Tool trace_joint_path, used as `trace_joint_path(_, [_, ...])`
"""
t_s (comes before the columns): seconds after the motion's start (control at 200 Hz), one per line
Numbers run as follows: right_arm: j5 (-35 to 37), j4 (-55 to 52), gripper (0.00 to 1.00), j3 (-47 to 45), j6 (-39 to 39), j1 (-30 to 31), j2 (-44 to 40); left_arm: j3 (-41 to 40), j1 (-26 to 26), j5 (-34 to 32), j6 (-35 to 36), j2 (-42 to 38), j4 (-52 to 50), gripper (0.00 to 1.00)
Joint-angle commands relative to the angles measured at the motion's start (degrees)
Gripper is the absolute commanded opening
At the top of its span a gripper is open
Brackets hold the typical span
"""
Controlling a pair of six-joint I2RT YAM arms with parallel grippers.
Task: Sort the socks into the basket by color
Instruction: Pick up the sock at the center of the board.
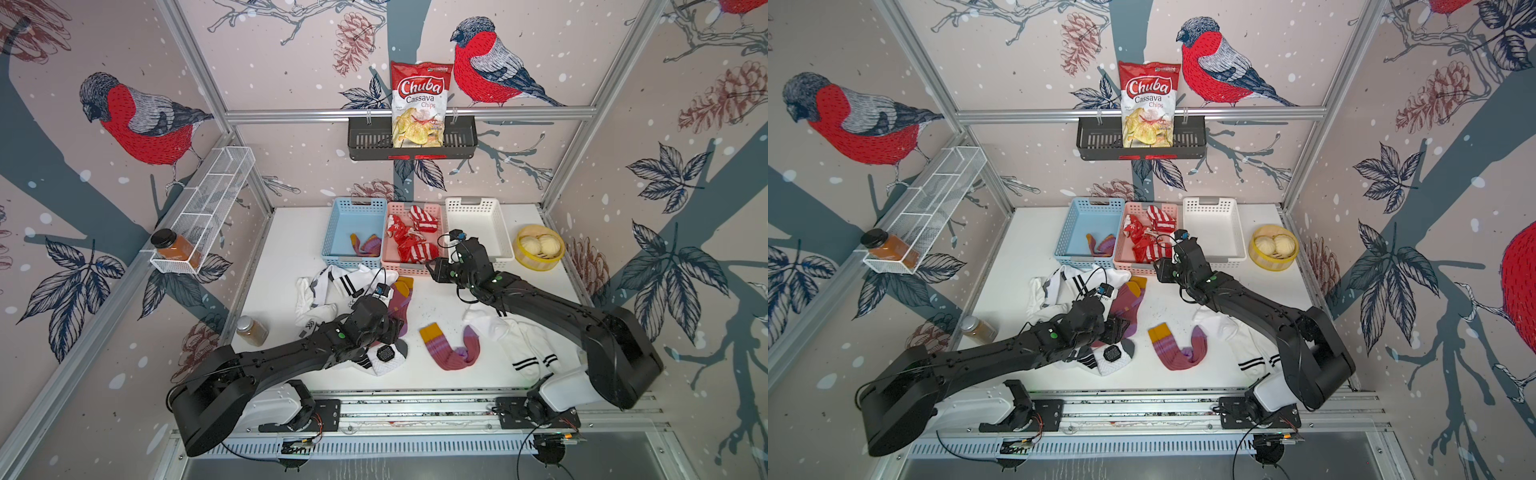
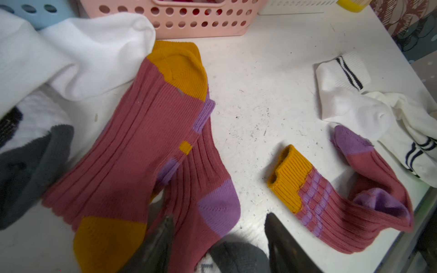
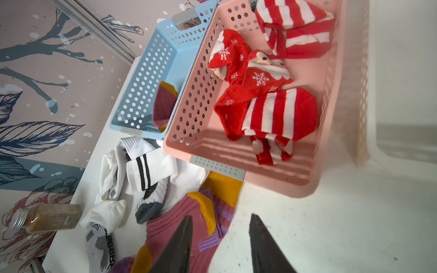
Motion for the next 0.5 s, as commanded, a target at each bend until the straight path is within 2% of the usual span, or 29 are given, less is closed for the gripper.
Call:
trace_joint_path(0.0, [2.4,2.7,0.42,-2.8,2.8,0.1,-3.1,0.6,-0.6,-0.4,-0.9,2.7,-0.1,0.61])
trace_joint_path(0.255, [4.7,1.3,0.45,-7.7,3.3,-0.4,-10.7,2.7,-1.2,-1.1,-0.7,10.9,1.5,0.57])
trace_joint_path(0.495, [5.6,0.6,0.46,-10.2,3.5,-0.8,-14.4,4.7,-2.0,-2.9,-0.8,14.9,0.6,0.54])
